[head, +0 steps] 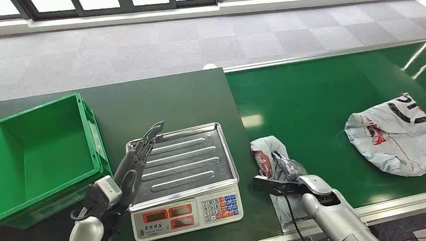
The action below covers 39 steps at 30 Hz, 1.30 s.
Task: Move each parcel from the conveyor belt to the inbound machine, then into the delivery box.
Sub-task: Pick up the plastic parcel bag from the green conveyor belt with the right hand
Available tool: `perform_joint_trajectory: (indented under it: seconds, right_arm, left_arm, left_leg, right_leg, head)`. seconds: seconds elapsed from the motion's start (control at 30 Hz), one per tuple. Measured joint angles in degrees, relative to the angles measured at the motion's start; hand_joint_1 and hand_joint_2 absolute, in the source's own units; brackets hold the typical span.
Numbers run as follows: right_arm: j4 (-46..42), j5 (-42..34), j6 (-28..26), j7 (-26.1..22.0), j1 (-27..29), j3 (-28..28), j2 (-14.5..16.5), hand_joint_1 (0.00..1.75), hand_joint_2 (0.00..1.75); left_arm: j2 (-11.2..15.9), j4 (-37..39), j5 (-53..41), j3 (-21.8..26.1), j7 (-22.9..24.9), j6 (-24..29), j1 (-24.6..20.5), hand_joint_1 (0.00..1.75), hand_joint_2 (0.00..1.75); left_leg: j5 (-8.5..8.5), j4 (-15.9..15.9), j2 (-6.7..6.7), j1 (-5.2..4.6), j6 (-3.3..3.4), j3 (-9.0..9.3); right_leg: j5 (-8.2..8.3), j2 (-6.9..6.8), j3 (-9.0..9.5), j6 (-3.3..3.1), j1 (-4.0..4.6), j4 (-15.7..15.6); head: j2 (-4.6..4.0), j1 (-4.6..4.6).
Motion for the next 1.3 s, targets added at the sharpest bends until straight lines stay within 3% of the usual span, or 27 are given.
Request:
perform_joint_trajectory:
  seconds: [0.03, 0.07, 0.1, 0.4, 0.63, 0.73, 0.9, 1.1, 1.2, 1.3]
  right_arm:
    - [0.0, 0.0, 0.0, 0.0, 0.0, 0.1, 0.0, 1.19, 1.75]
    - [0.0, 0.1, -0.1, 0.0, 0.0, 0.2, 0.0, 1.33, 1.75]
    - [0.0, 0.4, -0.3, 0.0, -0.1, 0.4, 0.0, 1.75, 1.75]
    - [-5.5, 6.5, -7.8, 4.9, 3.1, 0.8, -1.4, 1.75, 1.75]
    - [-9.5, 7.9, -9.2, 5.8, 5.3, 0.1, -2.3, 1.75, 1.75]
    - [-11.3, 11.9, -11.9, 7.6, 6.8, -0.8, -2.4, 1.75, 1.75]
    - [-18.3, 22.8, -16.1, 12.8, 11.8, -5.6, -2.1, 1.75, 1.75]
    - [-26.5, 30.0, -17.7, 15.1, 16.8, -13.4, -0.2, 1.75, 1.75]
    - [-30.4, 37.8, -24.5, 21.0, 19.6, -16.1, 0.6, 1.75, 1.75]
    - [-35.6, 39.5, -33.0, 26.7, 21.2, -18.5, -0.5, 1.75, 1.75]
  left_arm:
    - [0.0, 0.0, 0.0, 0.0, 0.0, 0.0, 0.0, 0.00, 0.00]
    - [0.0, 0.0, 0.0, 0.0, 0.0, 0.0, 0.0, 0.00, 0.00]
    - [0.0, -0.1, 0.0, 0.0, 0.0, 0.0, 0.0, 0.00, 0.00]
    - [0.0, -2.2, -1.2, 0.4, -0.4, 2.2, 2.5, 0.00, 0.00]
    - [0.0, -3.3, -1.3, 0.4, -0.5, 2.5, 3.6, 0.00, 0.00]
    - [0.0, -3.6, -1.8, 0.5, -0.7, 2.8, 4.1, 0.00, 0.00]
    - [-0.1, -4.7, -2.5, 0.8, -1.4, 3.1, 5.4, 0.00, 0.00]
    - [-0.1, -4.7, -2.7, 0.9, -1.6, 2.7, 5.6, 0.00, 0.00]
    - [-0.2, -4.7, -2.7, 0.9, -1.6, 2.3, 5.6, 0.00, 0.00]
    - [-0.3, -4.6, -2.6, 0.9, -1.6, 1.7, 5.5, 0.00, 0.00]
  left_leg:
    - [0.00, 0.0, 0.00, 0.00, 0.00, 0.00]
    - [0.00, 0.0, 0.00, 0.00, 0.00, 0.01]
    - [0.01, 0.0, 0.00, 0.00, -0.01, 0.01]
    - [0.04, 0.0, 0.05, -0.01, -0.05, 0.06]
    - [0.03, 0.0, 0.04, -0.01, -0.04, 0.05]
    - [0.03, 0.0, -0.05, -0.01, -0.03, -0.04]
    - [0.04, 0.0, -0.30, -0.01, -0.02, -0.25]
    - [-0.01, 0.0, -0.32, -0.01, 0.03, -0.26]
    - [-0.02, 0.0, -0.34, -0.03, 0.05, -0.31]
    - [-0.04, 0.0, -0.32, -0.08, 0.08, -0.29]
  right_leg:
    - [0.00, 0.00, 0.00, -0.01, 0.00, 0.0]
    - [0.01, 0.00, 0.00, -0.01, 0.00, 0.0]
    - [0.02, 0.00, 0.00, -0.02, 0.00, 0.0]
    - [0.04, 0.06, 0.00, -0.05, 0.00, 0.0]
    - [0.02, 0.05, 0.01, -0.04, 0.00, 0.0]
    - [0.00, -0.03, 0.01, -0.01, -0.01, 0.0]
    - [-0.06, -0.26, 0.00, 0.06, -0.04, 0.0]
    - [-0.17, -0.29, -0.02, 0.15, -0.04, 0.0]
    - [-0.20, -0.32, -0.03, 0.18, -0.05, 0.0]
    - [-0.20, -0.32, -0.02, 0.19, -0.07, 0.0]
  head:
    - [0.00, 0.00]
    - [0.00, 0.00]
    - [0.00, 0.01]
    - [0.00, 0.00]
    - [0.00, 0.00]
    - [0.00, 0.00]
    - [0.01, 0.01]
    - [0.00, 0.00]
    - [0.00, 0.01]
    - [0.00, 0.00]
